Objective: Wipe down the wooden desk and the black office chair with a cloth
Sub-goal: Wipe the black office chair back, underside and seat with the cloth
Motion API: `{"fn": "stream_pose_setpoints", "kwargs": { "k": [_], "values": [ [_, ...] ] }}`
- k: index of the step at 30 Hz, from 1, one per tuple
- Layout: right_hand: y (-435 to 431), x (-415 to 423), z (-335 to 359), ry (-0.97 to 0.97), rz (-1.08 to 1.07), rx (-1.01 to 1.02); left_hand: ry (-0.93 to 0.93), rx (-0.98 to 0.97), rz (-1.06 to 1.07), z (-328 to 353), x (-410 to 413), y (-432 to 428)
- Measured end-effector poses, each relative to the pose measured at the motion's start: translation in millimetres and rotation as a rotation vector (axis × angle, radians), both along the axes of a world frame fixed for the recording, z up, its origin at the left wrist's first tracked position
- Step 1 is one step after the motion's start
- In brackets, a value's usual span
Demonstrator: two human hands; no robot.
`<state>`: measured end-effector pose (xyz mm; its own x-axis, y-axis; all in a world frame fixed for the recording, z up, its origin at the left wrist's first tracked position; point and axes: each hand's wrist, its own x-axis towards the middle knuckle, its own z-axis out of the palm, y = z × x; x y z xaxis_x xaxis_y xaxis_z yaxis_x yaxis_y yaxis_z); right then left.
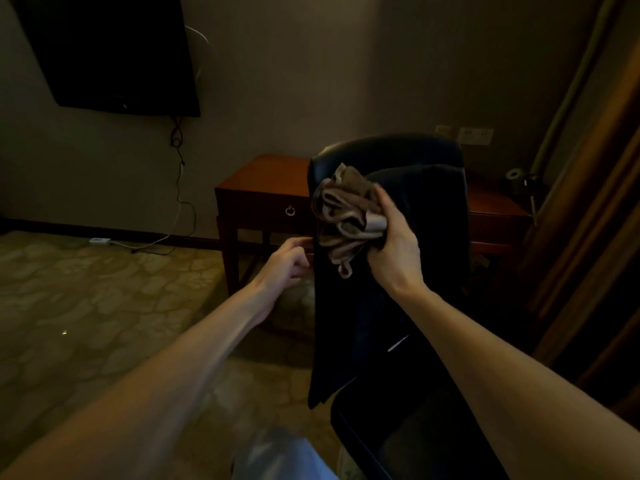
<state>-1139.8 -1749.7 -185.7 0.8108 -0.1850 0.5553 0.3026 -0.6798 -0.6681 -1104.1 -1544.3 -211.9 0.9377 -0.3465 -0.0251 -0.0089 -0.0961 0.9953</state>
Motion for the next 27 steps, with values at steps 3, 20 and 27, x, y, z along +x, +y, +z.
{"fn": "stream_pose_setpoints", "kwargs": {
  "k": [3, 20, 27],
  "values": [
    [7, -2, -44, 0.053, -0.088, -0.218, -0.009, -0.035, 0.054, -4, 9, 7],
    [-73, -96, -81, 0.314, -0.014, -0.244, -0.073, 0.077, 0.097, -3, -20, -2],
    [-27, -92, 3, -0.100, -0.012, 0.050, -0.122, 0.077, 0.053, -6, -62, 16]
  ]
}}
